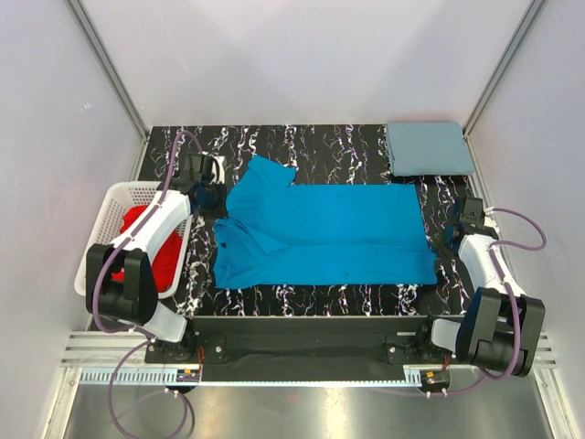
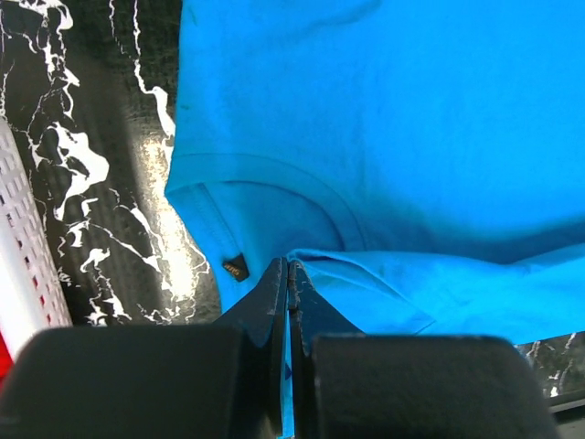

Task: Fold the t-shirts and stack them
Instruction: Fold the tshirt

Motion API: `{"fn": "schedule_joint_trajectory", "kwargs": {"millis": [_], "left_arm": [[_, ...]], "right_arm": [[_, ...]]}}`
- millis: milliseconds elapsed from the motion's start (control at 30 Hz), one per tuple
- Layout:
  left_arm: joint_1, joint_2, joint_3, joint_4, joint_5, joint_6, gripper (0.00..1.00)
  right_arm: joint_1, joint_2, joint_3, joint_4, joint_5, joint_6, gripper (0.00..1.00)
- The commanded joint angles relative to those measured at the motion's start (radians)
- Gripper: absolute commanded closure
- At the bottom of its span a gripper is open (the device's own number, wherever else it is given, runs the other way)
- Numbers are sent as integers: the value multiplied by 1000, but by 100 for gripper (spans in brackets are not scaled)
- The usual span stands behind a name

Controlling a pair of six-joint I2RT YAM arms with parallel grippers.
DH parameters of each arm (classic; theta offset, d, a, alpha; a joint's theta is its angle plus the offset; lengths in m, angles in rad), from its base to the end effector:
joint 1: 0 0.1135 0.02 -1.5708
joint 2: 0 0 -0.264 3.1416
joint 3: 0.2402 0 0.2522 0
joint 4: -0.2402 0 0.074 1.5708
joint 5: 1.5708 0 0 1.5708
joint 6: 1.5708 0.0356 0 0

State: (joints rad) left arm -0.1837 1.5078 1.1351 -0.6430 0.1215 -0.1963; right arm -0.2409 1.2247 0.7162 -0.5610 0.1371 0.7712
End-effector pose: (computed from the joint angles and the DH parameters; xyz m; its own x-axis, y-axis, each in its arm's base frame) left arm 0.3050 -0.0611 0.2507 -0.8671 -0.0358 -0.4968 0.0765 0.9760 -0.2038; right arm 0.2184 -0.0587 0.1992 -0.4015 0.8096 -0.4281 0.8088 0.5328 0.2490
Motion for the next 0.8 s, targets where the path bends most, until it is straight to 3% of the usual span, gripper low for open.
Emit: {"fn": "schedule_joint_trajectory", "kwargs": {"millis": [0, 300, 767], "left_arm": [[0, 22, 51, -4, -40, 35, 100], [0, 110, 115, -12, -39, 32, 100], [0, 78, 103, -32, -195, 21, 100]], "right_arm": [[-6, 18, 38, 42, 24, -26, 100], [-8, 61, 26, 182, -182, -47, 100], [-14, 150, 66, 147, -79, -78, 100]]}}
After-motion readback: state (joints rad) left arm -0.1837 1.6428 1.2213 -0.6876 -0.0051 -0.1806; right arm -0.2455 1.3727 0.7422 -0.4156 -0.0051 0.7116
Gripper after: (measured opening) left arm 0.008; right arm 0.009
